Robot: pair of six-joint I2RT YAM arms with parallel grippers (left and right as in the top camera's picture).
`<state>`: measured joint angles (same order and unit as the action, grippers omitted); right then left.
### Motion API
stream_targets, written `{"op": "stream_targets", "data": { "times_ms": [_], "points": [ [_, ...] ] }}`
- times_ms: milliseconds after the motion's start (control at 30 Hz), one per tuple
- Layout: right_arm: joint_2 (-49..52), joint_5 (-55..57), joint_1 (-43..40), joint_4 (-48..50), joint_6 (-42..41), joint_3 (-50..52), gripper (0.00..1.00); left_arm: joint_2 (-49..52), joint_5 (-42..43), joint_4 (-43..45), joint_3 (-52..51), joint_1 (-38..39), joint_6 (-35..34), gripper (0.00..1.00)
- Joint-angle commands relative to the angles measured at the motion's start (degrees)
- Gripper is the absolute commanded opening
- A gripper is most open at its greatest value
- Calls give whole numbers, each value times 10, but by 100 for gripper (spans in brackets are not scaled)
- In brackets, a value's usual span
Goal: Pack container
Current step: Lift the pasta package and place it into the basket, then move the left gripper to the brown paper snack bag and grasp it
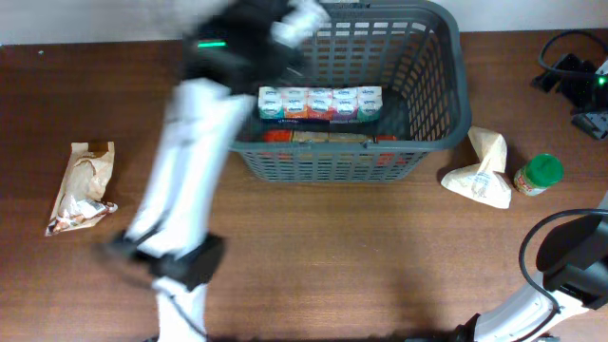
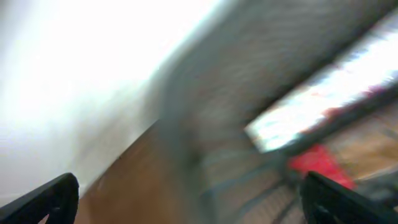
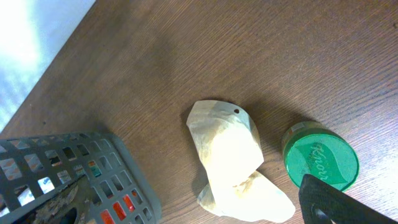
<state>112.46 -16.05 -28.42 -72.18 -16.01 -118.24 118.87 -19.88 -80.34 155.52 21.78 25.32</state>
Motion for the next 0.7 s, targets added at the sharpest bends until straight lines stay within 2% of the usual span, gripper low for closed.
{"op": "stream_targets", "data": {
  "times_ms": [0,133,300,467,567,667],
  "points": [
    [-8,3,0,0,1,-5,98,-73,28,-60,13,-162,-138,100],
    [-8,3,0,0,1,-5,99,-58,89,-131,-3,-345,-180,100],
    [-8,2,0,0,1,-5,99,2,99,-152,-89,-494,-197,100],
    [-8,3,0,0,1,-5,99,62,132,-126,-191,-560,-196,99],
    [-8,3,0,0,1,-5,99,90,133,-75,-254,-581,-195,100],
    [-8,2,0,0,1,-5,98,130,224,-49,-297,-595,-141,100]
  ]
}}
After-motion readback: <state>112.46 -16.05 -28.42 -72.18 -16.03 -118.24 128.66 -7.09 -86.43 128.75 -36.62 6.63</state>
